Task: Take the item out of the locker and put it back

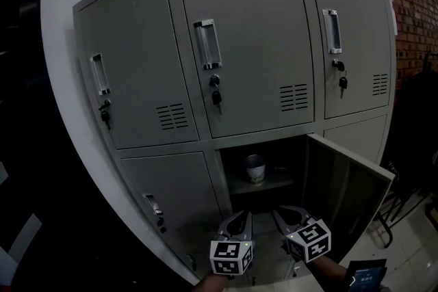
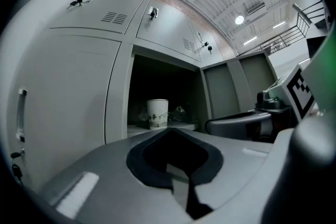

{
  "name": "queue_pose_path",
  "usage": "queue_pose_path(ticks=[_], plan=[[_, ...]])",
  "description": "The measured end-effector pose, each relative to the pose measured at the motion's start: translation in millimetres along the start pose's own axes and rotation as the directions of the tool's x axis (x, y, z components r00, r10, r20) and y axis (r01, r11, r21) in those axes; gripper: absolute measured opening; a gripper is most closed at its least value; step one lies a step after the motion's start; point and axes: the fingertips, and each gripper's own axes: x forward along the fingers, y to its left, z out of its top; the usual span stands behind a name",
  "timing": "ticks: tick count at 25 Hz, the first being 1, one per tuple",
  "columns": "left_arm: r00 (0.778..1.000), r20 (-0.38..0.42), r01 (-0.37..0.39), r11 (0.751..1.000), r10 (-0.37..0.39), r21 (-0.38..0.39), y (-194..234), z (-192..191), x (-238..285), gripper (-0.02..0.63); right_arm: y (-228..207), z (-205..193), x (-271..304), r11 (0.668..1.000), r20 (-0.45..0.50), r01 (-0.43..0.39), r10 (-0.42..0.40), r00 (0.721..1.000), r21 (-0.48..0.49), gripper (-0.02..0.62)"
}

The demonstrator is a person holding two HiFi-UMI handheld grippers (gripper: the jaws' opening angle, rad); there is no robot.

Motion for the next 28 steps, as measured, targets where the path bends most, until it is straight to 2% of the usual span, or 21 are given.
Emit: queue_pose_path(ticks=[5, 9, 12, 18, 20, 28], plan=[[1.000, 0.010, 0.005, 1.000, -0.005, -0.009, 29.2, -2.3, 17.5, 0.002, -24.7, -4.9, 31.7, 0.999, -0.007, 0.050, -0.050, 0.999, -0.003, 0.002], [0.999, 0.021, 0.025, 1.000, -0.024, -0.015, 37.1, -0.3, 29.3, 0.002, -33.8, -2.2, 51.5, 0.998, -0.015, 0.055, -0.055, 0.998, -0.007, 0.013], [0.999, 0.028, 0.044, 0.999, -0.043, -0.017, 38.8, 1.5, 35.5, 0.002, -41.0, 6.3, 66.2, 0.998, -0.004, 0.060, -0.060, 0.998, -0.022, 0.087], [0.998, 0.036, 0.055, 0.998, -0.054, -0.026, 45.6, 3.0, 44.3, 0.002, -53.4, 22.7, 102.8, 0.998, -0.034, 0.044, -0.045, 0.998, -0.047, 0.322], [0.998, 0.038, 0.059, 0.998, -0.058, -0.028, 48.5, 3.2, 45.2, 0.002, -54.3, 25.0, 113.9, 0.997, -0.055, 0.034, -0.038, 0.998, -0.062, 0.373], [0.995, 0.056, 0.079, 0.996, -0.077, -0.031, 50.2, 8.1, 45.2, 0.002, -57.0, 29.8, 148.0, 0.994, -0.132, 0.011, -0.025, 0.991, -0.108, 0.388]])
